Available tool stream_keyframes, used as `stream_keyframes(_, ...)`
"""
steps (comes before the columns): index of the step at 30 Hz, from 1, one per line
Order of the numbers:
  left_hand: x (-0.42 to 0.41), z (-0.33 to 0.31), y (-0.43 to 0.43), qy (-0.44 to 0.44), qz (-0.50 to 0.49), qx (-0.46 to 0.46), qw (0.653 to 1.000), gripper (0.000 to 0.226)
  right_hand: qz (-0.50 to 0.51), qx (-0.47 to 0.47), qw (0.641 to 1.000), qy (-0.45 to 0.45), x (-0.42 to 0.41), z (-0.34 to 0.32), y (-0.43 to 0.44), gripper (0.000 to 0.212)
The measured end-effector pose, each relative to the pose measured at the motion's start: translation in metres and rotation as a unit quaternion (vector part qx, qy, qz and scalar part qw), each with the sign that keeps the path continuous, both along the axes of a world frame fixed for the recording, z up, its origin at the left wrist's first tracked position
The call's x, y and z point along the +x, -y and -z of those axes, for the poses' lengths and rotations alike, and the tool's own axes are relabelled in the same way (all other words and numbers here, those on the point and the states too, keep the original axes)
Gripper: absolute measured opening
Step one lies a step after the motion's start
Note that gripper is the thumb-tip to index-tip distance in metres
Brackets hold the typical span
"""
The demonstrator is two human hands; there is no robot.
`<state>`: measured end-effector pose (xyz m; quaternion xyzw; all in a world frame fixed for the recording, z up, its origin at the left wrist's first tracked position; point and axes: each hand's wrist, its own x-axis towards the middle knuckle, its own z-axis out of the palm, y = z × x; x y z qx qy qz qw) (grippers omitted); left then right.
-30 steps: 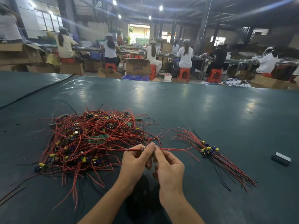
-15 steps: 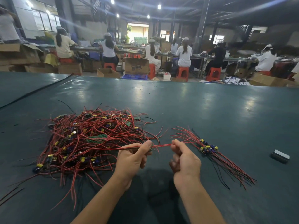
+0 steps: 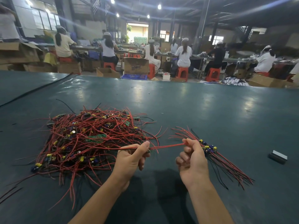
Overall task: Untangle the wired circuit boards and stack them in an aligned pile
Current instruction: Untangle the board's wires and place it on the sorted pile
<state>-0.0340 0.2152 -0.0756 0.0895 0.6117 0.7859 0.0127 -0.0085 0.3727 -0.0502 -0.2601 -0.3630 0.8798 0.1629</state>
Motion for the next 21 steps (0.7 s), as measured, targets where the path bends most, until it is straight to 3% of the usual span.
stream_keyframes(14,0.000,0.000,0.003,0.007,0.030,0.023,0.999,0.037,0.015,-0.020,1.000,-0.005,0.006,0.000,0.002,0.033)
stream_keyframes(18,-0.001,-0.002,0.004,0.009,0.014,0.033,0.999,0.031,0.038,0.036,0.998,-0.021,0.004,0.001,0.005,0.036)
stream_keyframes(21,-0.001,-0.002,0.001,-0.006,-0.005,0.022,1.000,0.034,0.032,0.125,0.992,-0.002,0.006,0.004,0.016,0.055)
